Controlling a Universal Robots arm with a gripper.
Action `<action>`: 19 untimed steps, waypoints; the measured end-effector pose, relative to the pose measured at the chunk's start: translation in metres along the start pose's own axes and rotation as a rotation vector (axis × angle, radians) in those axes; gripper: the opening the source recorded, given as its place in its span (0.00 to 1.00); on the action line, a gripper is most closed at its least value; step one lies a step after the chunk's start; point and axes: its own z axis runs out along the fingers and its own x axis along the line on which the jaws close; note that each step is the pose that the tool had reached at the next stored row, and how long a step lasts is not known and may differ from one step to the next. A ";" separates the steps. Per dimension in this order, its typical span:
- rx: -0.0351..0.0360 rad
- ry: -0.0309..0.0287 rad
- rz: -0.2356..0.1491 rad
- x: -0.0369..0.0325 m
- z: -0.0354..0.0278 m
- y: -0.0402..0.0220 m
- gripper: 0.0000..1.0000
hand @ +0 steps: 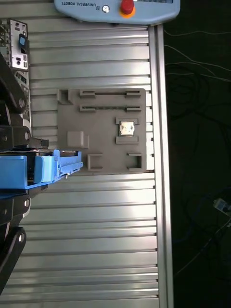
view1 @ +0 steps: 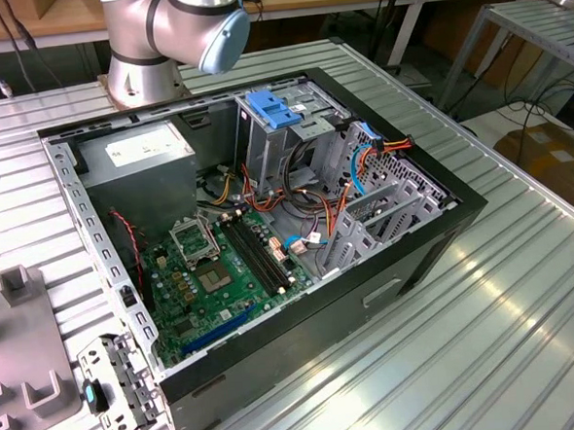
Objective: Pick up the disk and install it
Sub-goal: 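Pick up the disk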
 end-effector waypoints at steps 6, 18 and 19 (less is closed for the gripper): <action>0.0000 0.0000 0.000 -0.0005 -0.0001 -0.0127 0.37; 0.0000 0.0000 0.000 -0.0015 -0.0003 -0.0430 0.37; 0.0000 0.0000 0.000 -0.0015 -0.0004 -0.0448 0.37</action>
